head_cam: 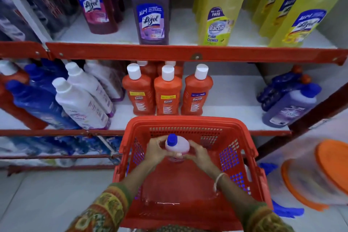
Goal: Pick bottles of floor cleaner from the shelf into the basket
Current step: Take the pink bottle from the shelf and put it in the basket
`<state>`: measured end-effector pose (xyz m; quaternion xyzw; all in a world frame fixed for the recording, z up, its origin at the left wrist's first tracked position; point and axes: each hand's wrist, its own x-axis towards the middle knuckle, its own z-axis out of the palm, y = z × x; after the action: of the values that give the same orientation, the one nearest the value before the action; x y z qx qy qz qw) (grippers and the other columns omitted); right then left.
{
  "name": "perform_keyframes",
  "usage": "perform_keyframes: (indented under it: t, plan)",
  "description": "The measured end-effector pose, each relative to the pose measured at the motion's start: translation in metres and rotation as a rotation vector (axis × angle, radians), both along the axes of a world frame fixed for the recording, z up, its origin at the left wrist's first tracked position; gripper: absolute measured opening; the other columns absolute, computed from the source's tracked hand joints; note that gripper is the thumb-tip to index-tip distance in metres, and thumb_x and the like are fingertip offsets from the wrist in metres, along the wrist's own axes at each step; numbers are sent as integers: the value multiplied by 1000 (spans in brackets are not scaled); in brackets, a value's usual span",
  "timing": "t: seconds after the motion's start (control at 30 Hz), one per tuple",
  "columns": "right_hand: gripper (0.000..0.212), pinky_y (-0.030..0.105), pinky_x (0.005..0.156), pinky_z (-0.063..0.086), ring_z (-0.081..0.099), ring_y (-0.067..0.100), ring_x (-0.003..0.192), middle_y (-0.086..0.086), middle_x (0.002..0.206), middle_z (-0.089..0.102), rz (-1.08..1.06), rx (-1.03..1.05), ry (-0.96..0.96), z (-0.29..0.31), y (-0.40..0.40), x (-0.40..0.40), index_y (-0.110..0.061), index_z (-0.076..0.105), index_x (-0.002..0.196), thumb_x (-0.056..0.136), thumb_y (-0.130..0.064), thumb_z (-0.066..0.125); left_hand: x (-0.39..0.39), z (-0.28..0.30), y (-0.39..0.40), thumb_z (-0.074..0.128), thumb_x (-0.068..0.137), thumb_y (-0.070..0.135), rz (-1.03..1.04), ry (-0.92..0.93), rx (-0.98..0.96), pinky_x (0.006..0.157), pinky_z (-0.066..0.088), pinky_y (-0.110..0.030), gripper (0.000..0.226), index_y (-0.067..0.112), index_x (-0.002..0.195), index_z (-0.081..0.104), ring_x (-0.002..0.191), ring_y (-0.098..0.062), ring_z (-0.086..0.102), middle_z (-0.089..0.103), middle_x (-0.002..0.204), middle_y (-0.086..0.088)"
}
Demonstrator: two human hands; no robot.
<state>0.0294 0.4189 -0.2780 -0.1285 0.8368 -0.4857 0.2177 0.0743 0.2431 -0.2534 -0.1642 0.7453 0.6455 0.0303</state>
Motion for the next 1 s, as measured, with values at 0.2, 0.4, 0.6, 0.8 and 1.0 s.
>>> perform_keyframes:
  t: [0.2, 0.4, 0.6, 0.8, 1.0]
  plan:
    - [53, 20, 87, 47, 61, 11, 99, 5, 111, 70, -53, 95, -73, -45, -8, 12, -7, 63, 115, 65, -7, 81, 8, -44, 0, 89, 25, 26, -1, -80, -96, 65, 46, -8, 72, 13, 93, 70, 68, 13, 58, 66, 64, 33]
    - [50, 10, 78, 41, 62, 10, 100, 5, 115, 71, -35, 143, -74, -53, -15, 20, -12, 64, 116, 68, -8, 77, 17, -72, -5, 86, 39, -16, 11, -149, -74, 65, 47, -8, 63, -2, 98, 68, 68, 14, 60, 66, 63, 30]
    - [50, 27, 88, 49, 66, 19, 103, 7, 116, 71, -9, 207, -58, -55, -25, 23, -14, 61, 117, 70, -10, 75, 23, -78, -10, 88, 34, 3, 32, -148, -98, 69, 49, -10, 71, 0, 102, 67, 73, 6, 62, 70, 85, 1]
    - [56, 27, 91, 47, 65, 25, 107, 9, 122, 68, 65, 287, -41, -37, -24, 18, -14, 58, 124, 71, -9, 74, 21, -63, -20, 87, 46, 1, -133, -129, -267, 84, 48, -25, 69, 7, 110, 63, 96, -19, 62, 66, 101, -1]
    - [53, 30, 96, 50, 65, 16, 104, 0, 122, 66, 64, 199, 67, 27, -20, -1, -21, 60, 120, 73, 2, 71, 23, -6, -52, 82, 61, 1, -116, 49, -316, 90, 49, -25, 65, 16, 120, 57, 101, -13, 62, 66, 112, -2]
